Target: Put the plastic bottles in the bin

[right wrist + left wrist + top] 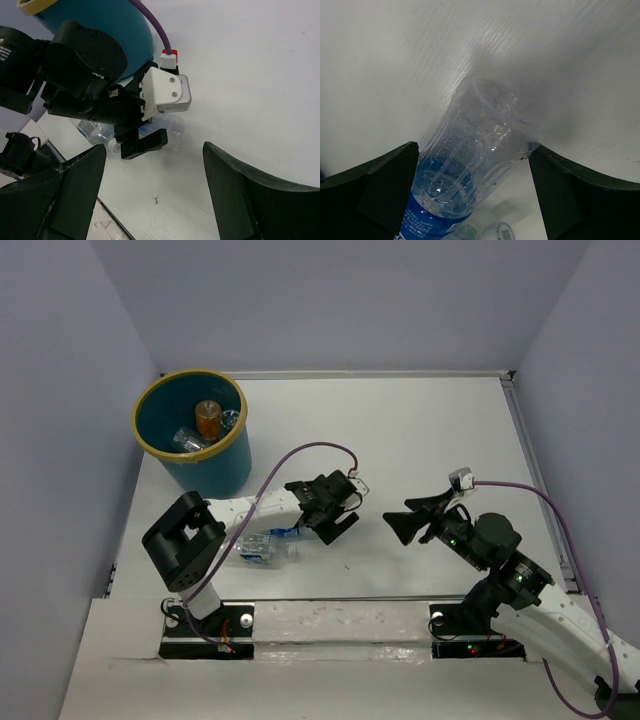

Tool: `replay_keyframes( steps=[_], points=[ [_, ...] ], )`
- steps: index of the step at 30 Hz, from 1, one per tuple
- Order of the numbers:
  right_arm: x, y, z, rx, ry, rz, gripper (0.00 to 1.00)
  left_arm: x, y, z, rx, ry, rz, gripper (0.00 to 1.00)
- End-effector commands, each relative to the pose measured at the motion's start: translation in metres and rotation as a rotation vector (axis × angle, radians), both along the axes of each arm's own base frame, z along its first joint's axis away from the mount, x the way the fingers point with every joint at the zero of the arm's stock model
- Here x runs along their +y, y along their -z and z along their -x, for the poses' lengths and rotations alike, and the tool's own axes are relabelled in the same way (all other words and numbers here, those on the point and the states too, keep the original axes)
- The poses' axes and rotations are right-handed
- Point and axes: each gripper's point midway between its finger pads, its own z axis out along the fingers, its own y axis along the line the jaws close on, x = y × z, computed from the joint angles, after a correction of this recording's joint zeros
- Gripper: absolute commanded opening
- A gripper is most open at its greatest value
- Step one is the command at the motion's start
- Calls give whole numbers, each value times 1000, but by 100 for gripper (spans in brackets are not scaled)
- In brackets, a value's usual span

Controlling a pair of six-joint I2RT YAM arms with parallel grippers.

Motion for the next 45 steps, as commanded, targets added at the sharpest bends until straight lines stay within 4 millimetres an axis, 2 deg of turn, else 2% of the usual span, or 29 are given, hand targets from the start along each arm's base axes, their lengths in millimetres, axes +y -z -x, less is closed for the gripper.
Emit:
replay_keyframes(
  steps=[1,6,9,13,15,16,19,23,25,26,28,29,31,32,33,35,36,37,38,39,40,41,42,44,45],
  points=[
    [3,-4,6,-9,-37,-18,83,10,7,-9,-44,-25,-86,99],
    [3,-8,10,-19,-52,-32,83,13,0,-24,-117,-59,-112,98],
    [3,-7,12,-17,-60,-35,83,12,-4,-31,-148,-71,-120,93],
    [6,-10,19,-28,-98,-39,83,6,-15,-41,-192,-83,-103,77],
    [7,-10,21,-34,-114,-33,83,0,-26,-47,-222,-88,-71,75],
    [9,-10,23,-37,-130,-30,83,-1,-30,-48,-233,-92,-62,70],
    [12,-9,26,-37,-158,-20,83,-12,-58,-59,-290,-114,6,58],
    [17,-11,30,-41,-202,-15,83,-23,-122,-73,-395,-169,134,57],
    [20,-9,32,-33,-219,-10,83,-26,-146,-77,-427,-191,187,57],
    [23,-10,33,-28,-238,-9,83,-27,-172,-79,-457,-213,248,57],
    [28,-7,36,-14,-271,-4,83,-29,-205,-82,-493,-246,332,57],
    [30,-6,37,-8,-283,-5,83,-25,-226,-82,-518,-267,381,57],
    [35,-9,38,-15,-309,-15,83,-18,-255,-85,-559,-308,449,57],
    [40,-4,40,2,-338,-12,83,-13,-285,-85,-594,-337,528,57],
    [44,-9,40,-12,-353,-25,83,-8,-300,-87,-614,-355,565,57],
    [50,-8,44,-6,-397,-32,83,11,-332,-95,-669,-409,638,58],
    [57,-5,41,8,-411,-30,83,27,-361,-99,-718,-460,732,59],
    [60,-2,40,19,-423,-26,83,35,-376,-100,-743,-475,771,59],
    [70,4,42,38,-456,-13,83,50,-403,-98,-790,-501,833,59],
    [72,0,44,22,-469,-22,83,60,-416,-98,-815,-523,859,59],
    [79,7,43,45,-478,-3,83,79,-436,-101,-859,-564,894,60],
    [83,9,44,46,-493,2,83,89,-441,-102,-879,-587,903,60],
    [91,6,48,32,-512,-1,83,105,-462,-99,-929,-618,949,60],
    [106,9,49,33,-539,9,84,143,-481,-104,-1030,-729,978,60],
    [120,13,55,29,-580,14,84,159,-488,-102,-1067,-766,990,60]
  ],
)
